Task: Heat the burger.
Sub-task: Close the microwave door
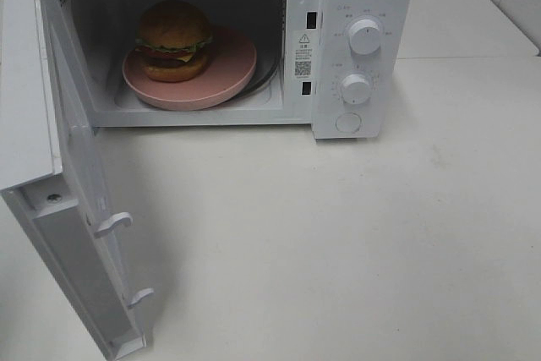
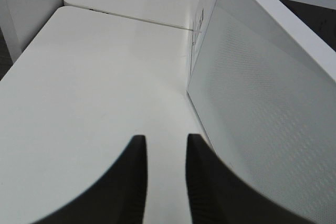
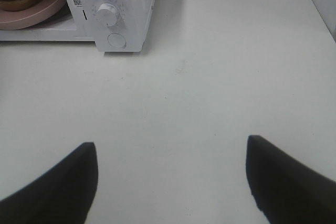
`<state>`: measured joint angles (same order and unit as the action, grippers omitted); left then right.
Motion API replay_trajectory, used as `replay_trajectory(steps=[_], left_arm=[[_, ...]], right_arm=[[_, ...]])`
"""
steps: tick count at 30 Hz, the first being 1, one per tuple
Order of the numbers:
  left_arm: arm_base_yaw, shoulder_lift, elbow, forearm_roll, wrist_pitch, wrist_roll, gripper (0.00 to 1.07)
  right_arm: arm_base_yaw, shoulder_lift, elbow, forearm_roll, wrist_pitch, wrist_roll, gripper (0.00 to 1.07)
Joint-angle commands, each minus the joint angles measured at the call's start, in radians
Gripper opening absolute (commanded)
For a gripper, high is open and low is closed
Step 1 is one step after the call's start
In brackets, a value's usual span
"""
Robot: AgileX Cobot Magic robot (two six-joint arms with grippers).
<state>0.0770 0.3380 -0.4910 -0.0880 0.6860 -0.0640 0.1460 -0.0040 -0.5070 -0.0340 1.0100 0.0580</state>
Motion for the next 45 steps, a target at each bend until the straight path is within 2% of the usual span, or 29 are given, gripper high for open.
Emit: replay_trajectory(steps=[1,6,8,9,11,13,14,15,17,19,20,22,23,25,26,27,29,30,31,32,33,34,35,36,37,39,40,45], left_arm=[[-0.002,0.036,0.017,-0.013,-0.091,-0.003,0.00],[-0.002,0.106,0.035,-0.011,-0.202,0.008,0.00],[-0.002,0.200,0.073,-0.013,-0.374,0.049,0.00],[-0.002,0.200,0.073,-0.013,-0.374,0.049,0.00],[-0.002,0.266,0.107,-0.015,-0.528,0.064,0.00],[-0.002,0.291,0.120,-0.015,-0.587,0.070,0.00],[-0.002,0.335,0.143,-0.015,-0.696,0.064,0.00],[-0.002,0.335,0.143,-0.015,-0.696,0.064,0.00],[-0.002,0.410,0.171,-0.014,-0.862,0.064,0.00],[-0.002,0.432,0.178,-0.009,-0.903,0.064,0.00],[-0.002,0.487,0.188,0.005,-0.994,0.064,0.00],[-0.002,0.509,0.191,0.014,-1.029,0.064,0.00],[-0.002,0.563,0.197,0.040,-1.113,0.064,0.00],[-0.002,0.589,0.197,0.059,-1.145,0.064,0.00],[-0.002,0.632,0.197,0.112,-1.196,0.033,0.00],[-0.002,0.632,0.197,0.112,-1.196,0.033,0.00],[-0.002,0.690,0.197,0.227,-1.253,-0.061,0.00],[-0.002,0.690,0.197,0.227,-1.253,-0.061,0.00],[-0.002,0.726,0.197,0.316,-1.285,-0.134,0.00],[-0.002,0.745,0.197,0.362,-1.301,-0.175,0.00],[-0.002,0.745,0.197,0.362,-1.301,-0.175,0.00],[-0.002,0.777,0.197,0.459,-1.333,-0.242,0.00],[-0.002,0.794,0.197,0.506,-1.347,-0.268,0.00],[-0.002,0.794,0.197,0.506,-1.347,-0.268,0.00],[-0.002,0.825,0.197,0.585,-1.376,-0.295,0.00],[-0.002,0.839,0.197,0.614,-1.387,-0.301,0.00],[-0.002,0.877,0.197,0.667,-1.412,-0.301,0.00],[-0.002,0.946,0.197,0.702,-1.450,-0.301,0.00]], right_arm=[[-0.007,-0.027,0.005,0.003,-0.014,-0.015,0.76],[-0.007,-0.027,0.005,0.003,-0.014,-0.015,0.76],[-0.007,-0.027,0.005,0.003,-0.014,-0.015,0.76],[-0.007,-0.027,0.005,0.003,-0.014,-0.015,0.76],[-0.007,-0.027,0.005,0.003,-0.014,-0.015,0.76],[-0.007,-0.027,0.005,0.003,-0.014,-0.015,0.76],[-0.007,-0.027,0.005,0.003,-0.014,-0.015,0.76],[-0.007,-0.027,0.005,0.003,-0.014,-0.015,0.76],[-0.007,-0.027,0.005,0.003,-0.014,-0.015,0.76],[-0.007,-0.027,0.005,0.003,-0.014,-0.015,0.76],[-0.007,-0.027,0.005,0.003,-0.014,-0.015,0.76],[-0.007,-0.027,0.005,0.003,-0.014,-0.015,0.76],[-0.007,-0.027,0.005,0.003,-0.014,-0.015,0.75],[-0.007,-0.027,0.005,0.003,-0.014,-0.015,0.75],[-0.007,-0.027,0.005,0.003,-0.014,-0.015,0.75],[-0.007,-0.027,0.005,0.003,-0.014,-0.015,0.75],[-0.007,-0.027,0.005,0.003,-0.014,-0.015,0.75],[-0.007,-0.027,0.005,0.003,-0.014,-0.015,0.75],[-0.007,-0.027,0.005,0.003,-0.014,-0.015,0.75],[-0.007,-0.027,0.005,0.003,-0.014,-0.015,0.75],[-0.007,-0.027,0.005,0.003,-0.014,-0.015,0.75],[-0.007,-0.027,0.005,0.003,-0.014,-0.015,0.75],[-0.007,-0.027,0.005,0.003,-0.014,-0.015,0.75],[-0.007,-0.027,0.005,0.003,-0.014,-0.015,0.75],[-0.007,-0.027,0.005,0.003,-0.014,-0.015,0.75],[-0.007,-0.027,0.005,0.003,-0.014,-0.015,0.75],[-0.007,-0.027,0.005,0.003,-0.014,-0.015,0.75],[-0.007,-0.027,0.005,0.003,-0.014,-0.015,0.75]])
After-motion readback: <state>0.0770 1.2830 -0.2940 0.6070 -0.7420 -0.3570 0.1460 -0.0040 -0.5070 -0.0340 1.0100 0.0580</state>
